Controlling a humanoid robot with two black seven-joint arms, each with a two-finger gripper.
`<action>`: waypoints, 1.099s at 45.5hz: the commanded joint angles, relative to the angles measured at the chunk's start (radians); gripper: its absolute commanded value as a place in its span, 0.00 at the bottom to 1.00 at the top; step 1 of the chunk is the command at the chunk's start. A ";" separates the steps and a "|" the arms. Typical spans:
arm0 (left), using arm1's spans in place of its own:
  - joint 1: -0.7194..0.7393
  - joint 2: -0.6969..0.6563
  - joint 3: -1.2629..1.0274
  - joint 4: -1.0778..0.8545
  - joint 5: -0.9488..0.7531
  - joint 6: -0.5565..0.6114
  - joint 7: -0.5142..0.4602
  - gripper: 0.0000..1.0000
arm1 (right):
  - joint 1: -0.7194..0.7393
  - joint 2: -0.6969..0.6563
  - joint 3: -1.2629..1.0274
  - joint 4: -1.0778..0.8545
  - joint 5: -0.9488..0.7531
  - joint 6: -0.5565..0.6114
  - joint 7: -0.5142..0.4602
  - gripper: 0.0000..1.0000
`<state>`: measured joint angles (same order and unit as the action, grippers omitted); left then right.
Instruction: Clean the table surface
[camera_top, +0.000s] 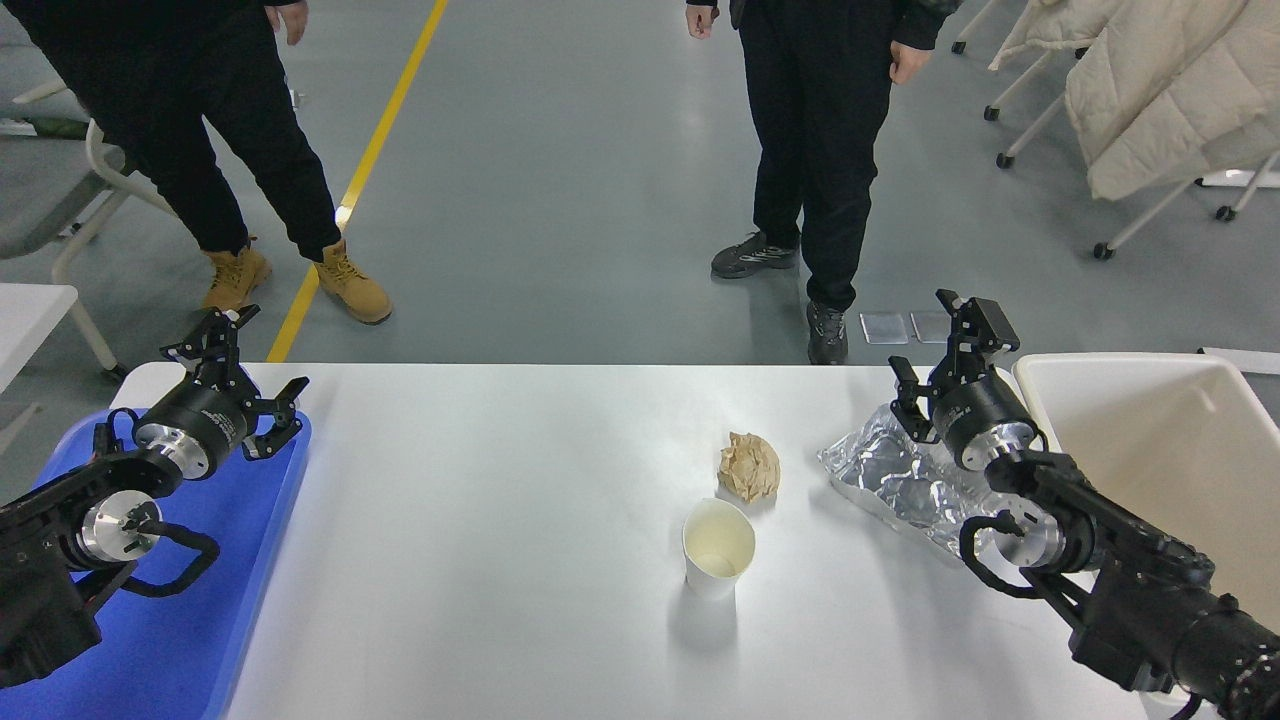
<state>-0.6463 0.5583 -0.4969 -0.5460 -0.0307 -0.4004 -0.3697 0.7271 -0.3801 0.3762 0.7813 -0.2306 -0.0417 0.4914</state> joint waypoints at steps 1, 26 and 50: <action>-0.001 0.000 0.000 0.000 0.000 0.000 0.000 1.00 | 0.146 -0.206 -0.295 0.212 -0.068 -0.037 -0.002 1.00; 0.000 0.002 0.000 0.000 0.000 0.000 0.002 1.00 | 0.544 -0.413 -0.775 0.579 -0.377 -0.053 -0.094 1.00; 0.000 0.002 0.000 0.000 0.000 0.000 0.002 1.00 | 0.790 -0.459 -0.921 0.897 -0.326 -0.030 -0.462 1.00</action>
<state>-0.6459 0.5599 -0.4969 -0.5460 -0.0306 -0.4004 -0.3682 1.4467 -0.8299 -0.4907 1.5440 -0.5873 -0.0826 0.1476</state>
